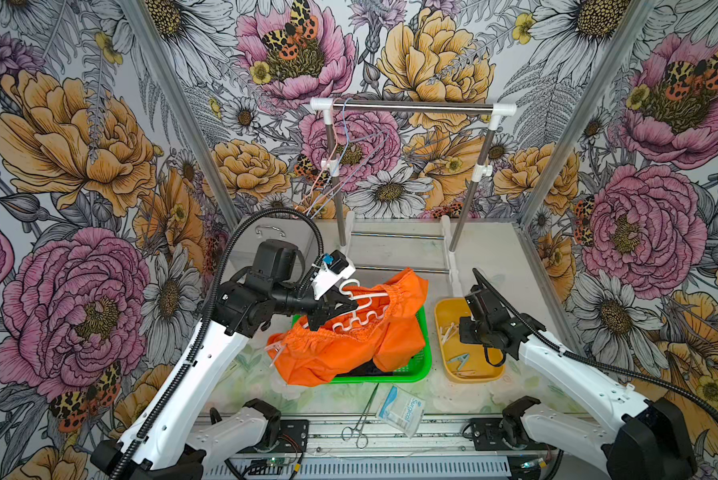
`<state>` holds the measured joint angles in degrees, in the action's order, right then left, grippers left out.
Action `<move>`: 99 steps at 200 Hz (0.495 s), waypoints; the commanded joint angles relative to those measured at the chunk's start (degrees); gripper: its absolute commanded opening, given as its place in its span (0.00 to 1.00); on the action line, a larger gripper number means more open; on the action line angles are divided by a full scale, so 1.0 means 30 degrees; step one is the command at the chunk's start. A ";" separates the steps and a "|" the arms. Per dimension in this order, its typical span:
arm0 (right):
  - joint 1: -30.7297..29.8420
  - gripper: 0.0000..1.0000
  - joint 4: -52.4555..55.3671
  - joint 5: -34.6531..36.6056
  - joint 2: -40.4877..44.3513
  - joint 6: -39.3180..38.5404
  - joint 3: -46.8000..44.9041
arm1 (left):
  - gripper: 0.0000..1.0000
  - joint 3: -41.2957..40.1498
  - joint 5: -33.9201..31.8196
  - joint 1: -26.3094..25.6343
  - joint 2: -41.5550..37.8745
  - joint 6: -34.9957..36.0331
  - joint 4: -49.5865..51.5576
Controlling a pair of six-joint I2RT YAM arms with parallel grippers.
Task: Remove the clothespins securing shorts to the hanger
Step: Place the clothespin in the storage box.
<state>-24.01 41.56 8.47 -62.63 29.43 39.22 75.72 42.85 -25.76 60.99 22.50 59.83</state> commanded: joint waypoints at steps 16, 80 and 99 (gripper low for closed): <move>0.0180 0.22 -0.0051 -0.0095 -0.0836 0.0238 0.0001 | 0.00 0.0376 0.0277 -0.0148 0.0235 -0.0003 -0.0082; 0.0203 0.50 -0.0128 -0.0137 -0.1166 -0.0280 0.0457 | 0.00 0.0412 0.0251 -0.0203 0.0480 -0.0058 -0.0114; 0.0210 0.55 -0.0113 -0.0522 -0.0853 -0.0534 0.0638 | 0.00 0.0336 0.0146 -0.0202 0.0412 -0.0059 -0.0114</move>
<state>-23.90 41.45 7.99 -66.48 28.82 39.22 75.75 42.85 -26.09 62.54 22.48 59.83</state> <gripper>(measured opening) 0.528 0.090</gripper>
